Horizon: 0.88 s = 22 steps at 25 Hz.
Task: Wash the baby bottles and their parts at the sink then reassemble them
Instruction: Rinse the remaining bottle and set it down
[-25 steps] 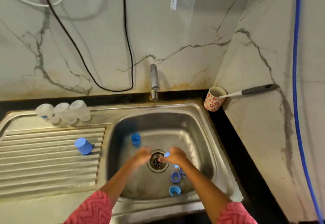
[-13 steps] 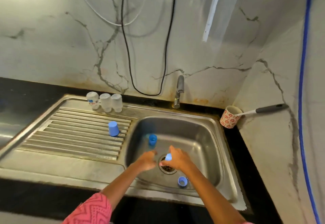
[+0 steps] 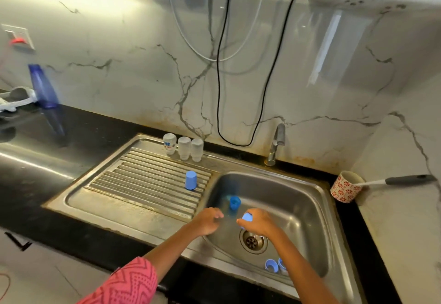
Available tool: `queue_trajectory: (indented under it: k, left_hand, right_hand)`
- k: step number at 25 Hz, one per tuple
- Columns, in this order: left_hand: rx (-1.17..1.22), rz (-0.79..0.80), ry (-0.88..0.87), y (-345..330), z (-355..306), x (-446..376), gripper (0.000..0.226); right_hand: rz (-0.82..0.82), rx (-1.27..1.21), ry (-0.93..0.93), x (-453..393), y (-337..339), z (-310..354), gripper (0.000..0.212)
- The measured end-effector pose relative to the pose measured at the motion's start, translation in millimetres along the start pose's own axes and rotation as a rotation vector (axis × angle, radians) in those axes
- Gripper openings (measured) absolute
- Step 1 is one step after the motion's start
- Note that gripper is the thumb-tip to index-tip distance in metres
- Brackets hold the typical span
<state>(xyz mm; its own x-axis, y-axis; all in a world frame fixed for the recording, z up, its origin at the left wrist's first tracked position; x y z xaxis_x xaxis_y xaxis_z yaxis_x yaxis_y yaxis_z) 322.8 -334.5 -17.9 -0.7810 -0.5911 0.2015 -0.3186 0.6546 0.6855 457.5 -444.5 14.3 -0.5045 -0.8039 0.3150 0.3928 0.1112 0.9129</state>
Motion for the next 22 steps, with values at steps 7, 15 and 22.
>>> queue_trajectory:
  k: [7,15,22]
  left_hand:
    - [0.056,-0.062,0.01,67.8,59.6,13.8,0.033]
    - [0.084,-0.184,0.047,155.0,155.5,30.8,0.028]
    - [0.118,-0.272,-0.038,198.9,163.9,8.3,0.026]
  right_hand:
    - [-0.033,-0.111,-0.025,-9.6,-6.6,57.6,0.043]
    - [-0.052,0.035,0.133,-43.1,-4.2,176.4,0.039]
    - [0.008,0.164,0.201,-72.6,22.8,238.5,0.052]
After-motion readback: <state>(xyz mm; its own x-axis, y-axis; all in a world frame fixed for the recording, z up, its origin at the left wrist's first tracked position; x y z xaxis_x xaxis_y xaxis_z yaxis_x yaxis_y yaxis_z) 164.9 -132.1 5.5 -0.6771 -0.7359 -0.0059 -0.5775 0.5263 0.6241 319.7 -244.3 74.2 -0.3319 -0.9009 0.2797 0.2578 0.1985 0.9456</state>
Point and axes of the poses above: each hand's wrist, its own x-axis away from the middle knuckle, its own y-axis out of the back of the hand, z = x × y, the point moved 4 cm from there along -x, towards the middle knuckle, and after that the axes turned 7 degrees about x, right-handed, at the moved point
